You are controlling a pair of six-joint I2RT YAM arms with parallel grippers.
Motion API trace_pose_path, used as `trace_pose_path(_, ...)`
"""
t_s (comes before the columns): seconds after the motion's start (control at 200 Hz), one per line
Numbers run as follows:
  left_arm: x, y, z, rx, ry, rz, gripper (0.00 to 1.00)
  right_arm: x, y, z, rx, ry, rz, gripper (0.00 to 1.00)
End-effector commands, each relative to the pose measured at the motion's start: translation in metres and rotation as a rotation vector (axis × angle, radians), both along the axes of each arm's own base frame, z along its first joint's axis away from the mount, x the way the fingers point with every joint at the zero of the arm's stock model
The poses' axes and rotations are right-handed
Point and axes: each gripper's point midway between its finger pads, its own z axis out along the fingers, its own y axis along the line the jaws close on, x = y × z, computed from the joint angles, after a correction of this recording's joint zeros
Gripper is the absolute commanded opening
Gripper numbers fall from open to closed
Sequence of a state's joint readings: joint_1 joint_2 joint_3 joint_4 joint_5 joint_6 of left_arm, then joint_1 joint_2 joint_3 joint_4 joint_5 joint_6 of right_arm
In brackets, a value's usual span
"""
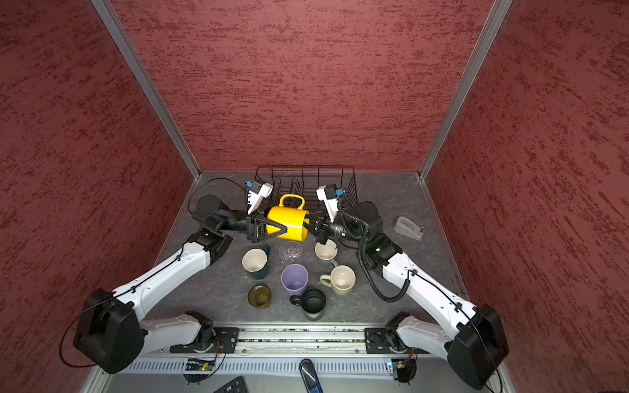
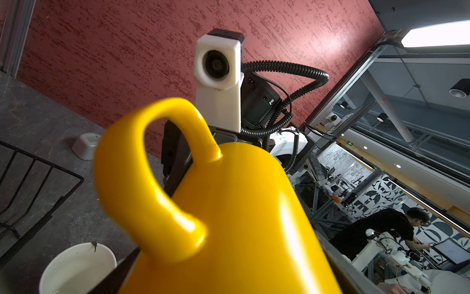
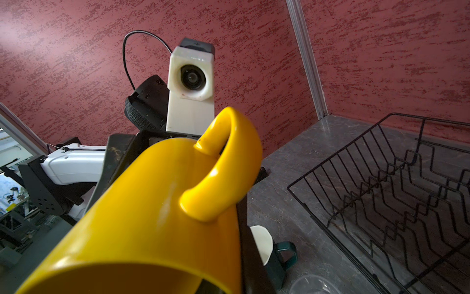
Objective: Load cups into a dish rack
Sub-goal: Place the cup upside down at the dish rack.
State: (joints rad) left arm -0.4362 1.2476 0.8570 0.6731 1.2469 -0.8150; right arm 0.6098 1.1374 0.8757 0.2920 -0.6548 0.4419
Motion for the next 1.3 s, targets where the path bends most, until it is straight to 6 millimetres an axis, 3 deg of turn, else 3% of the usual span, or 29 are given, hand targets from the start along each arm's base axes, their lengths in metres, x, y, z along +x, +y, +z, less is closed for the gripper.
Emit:
trace_pose_path(0.0, -0.010, -0.003, 0.014, -0.019, -0.062, -0.046, 0.85, -0.005, 0.000, 0.028, 0.077, -0.087, 0.011, 0.00)
trace_pose_path(0.19, -0.012, -0.003, 0.015, -0.019, -0.065, -0.055, 0.79, -0.004, 0.002, 0.023, 0.072, -0.077, 0.017, 0.00)
trace_pose_path(0.346, -0.015, -0.003, 0.015, -0.018, -0.068, -0.064, 0.68, -0.001, 0.003, 0.019, 0.066, -0.070, 0.013, 0.00)
trace_pose_path(0.471, -0.016, -0.002, 0.017, -0.013, -0.073, -0.060, 0.49, 0.000, 0.003, 0.017, 0.063, -0.064, 0.008, 0.00)
trace_pose_path(0.656, -0.016, -0.001, 0.020, -0.008, -0.081, -0.043, 0.14, 0.001, 0.001, 0.018, 0.062, -0.062, -0.009, 0.00)
trace_pose_path(0.736, -0.016, 0.000, 0.021, -0.005, -0.081, -0.035, 0.00, 0.001, -0.001, 0.020, 0.066, -0.068, -0.015, 0.04)
trace_pose_path(0.997, -0.011, 0.007, 0.029, -0.017, -0.091, 0.013, 0.00, 0.002, -0.003, 0.021, 0.060, -0.058, -0.032, 0.17)
trace_pose_path(1.297, -0.005, 0.016, 0.033, -0.029, -0.090, 0.076, 0.00, 0.006, -0.007, 0.021, 0.051, -0.048, -0.071, 0.41)
